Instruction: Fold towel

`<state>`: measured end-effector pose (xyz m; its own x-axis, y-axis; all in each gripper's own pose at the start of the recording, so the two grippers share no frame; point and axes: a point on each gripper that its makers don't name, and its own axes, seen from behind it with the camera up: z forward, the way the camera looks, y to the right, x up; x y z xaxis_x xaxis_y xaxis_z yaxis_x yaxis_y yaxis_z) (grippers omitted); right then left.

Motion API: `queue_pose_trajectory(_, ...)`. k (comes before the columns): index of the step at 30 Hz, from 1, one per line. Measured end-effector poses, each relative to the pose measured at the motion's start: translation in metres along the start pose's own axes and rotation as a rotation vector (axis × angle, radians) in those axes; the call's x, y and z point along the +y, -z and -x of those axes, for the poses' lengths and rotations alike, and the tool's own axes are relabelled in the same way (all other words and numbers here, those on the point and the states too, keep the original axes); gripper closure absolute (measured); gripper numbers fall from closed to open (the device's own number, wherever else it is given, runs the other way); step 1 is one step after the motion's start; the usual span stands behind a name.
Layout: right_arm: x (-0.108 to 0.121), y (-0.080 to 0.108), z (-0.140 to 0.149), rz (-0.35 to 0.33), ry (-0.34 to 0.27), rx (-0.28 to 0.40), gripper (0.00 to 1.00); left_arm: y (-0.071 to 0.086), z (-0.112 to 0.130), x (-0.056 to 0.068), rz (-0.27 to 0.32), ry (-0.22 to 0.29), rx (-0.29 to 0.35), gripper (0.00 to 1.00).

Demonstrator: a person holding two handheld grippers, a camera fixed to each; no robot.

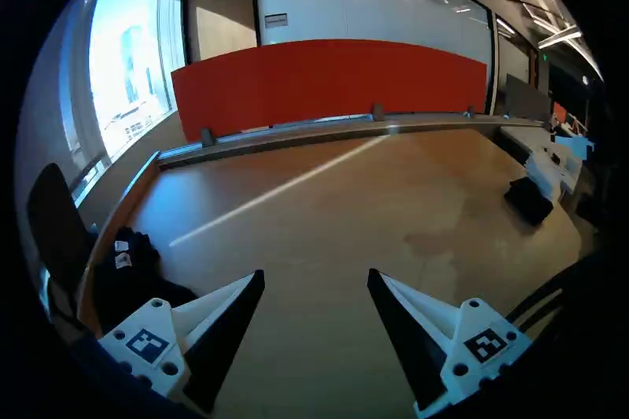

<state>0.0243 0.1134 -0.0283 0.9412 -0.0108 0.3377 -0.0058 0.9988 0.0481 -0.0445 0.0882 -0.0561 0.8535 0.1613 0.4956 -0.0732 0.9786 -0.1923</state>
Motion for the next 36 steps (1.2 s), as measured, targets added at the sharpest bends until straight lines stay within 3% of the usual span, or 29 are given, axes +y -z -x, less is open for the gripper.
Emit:
queue_pose_trajectory(12,-0.033,-0.001,-0.04,-0.019,-0.027,0.135,0.07,-0.003,-0.039,-0.02,-0.048,0.038,0.136,0.03)
queue_pose_trajectory(23,-0.068,-0.002,-0.068,-0.024,-0.013,0.191,0.07,-0.005,-0.074,-0.037,-0.082,0.094,0.259,0.03)
queue_pose_trajectory(36,-0.099,-0.006,-0.09,0.017,0.013,0.209,0.07,0.002,-0.11,-0.046,-0.084,0.148,0.393,0.03)
